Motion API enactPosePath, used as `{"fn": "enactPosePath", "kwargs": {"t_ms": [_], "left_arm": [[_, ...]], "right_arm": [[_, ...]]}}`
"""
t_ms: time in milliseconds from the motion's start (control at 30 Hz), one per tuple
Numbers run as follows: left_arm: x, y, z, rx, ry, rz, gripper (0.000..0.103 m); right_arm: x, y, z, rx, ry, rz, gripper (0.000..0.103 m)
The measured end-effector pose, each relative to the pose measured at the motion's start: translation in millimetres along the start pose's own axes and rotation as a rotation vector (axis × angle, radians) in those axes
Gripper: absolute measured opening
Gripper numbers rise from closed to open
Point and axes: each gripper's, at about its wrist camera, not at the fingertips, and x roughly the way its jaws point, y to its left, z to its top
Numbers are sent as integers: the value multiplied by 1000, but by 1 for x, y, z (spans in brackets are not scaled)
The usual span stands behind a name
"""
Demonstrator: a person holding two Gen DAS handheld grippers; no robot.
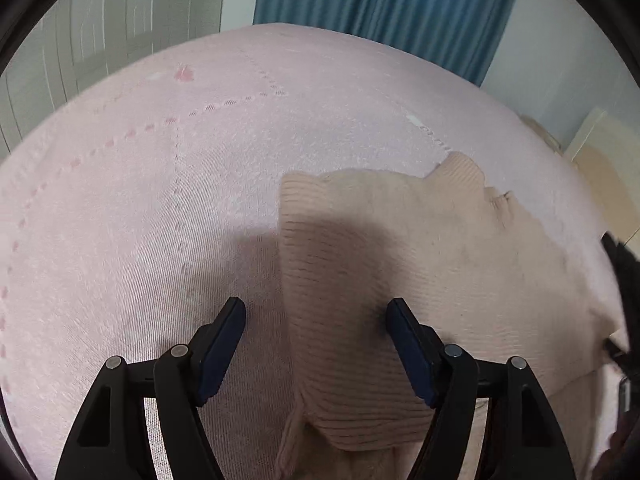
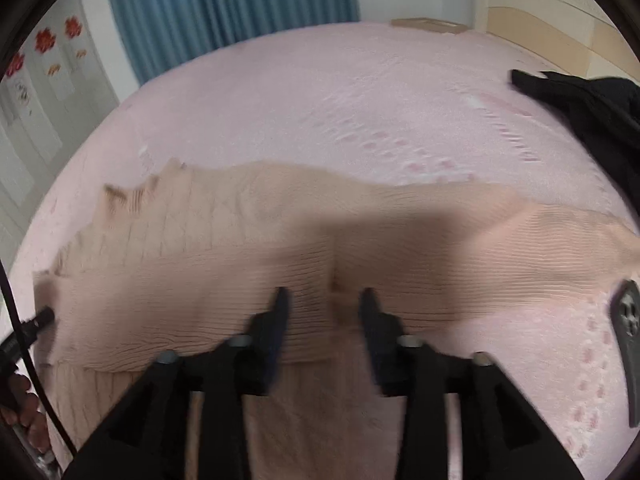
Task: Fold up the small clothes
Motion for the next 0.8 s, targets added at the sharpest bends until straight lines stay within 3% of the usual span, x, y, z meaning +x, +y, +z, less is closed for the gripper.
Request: {"fn": "enactPosePath", "kwargs": {"t_ms": [167,300,367,467,567,800], "left_arm": [[2,1,0,2,4,2,74],[3,1,0,3,3,-3,76],[3,-1,0,11,2,5,77],[5,-3,-1,16,-2,17,79],[5,-4,-1,10,-7,17,80],[6,-4,-1,13,-14,13,82]], "right_arm": [[-39,-74,9,99,-96,-91,75],[-35,-145,2,191,-42,-137,75],[-27,-167,-8,245,8,-95,75],[-17,-181,-22,303,43,-9,76],[-12,-180,-21,297,-5,-9,78],[8,-184,0,330,-6,-25,80]]}}
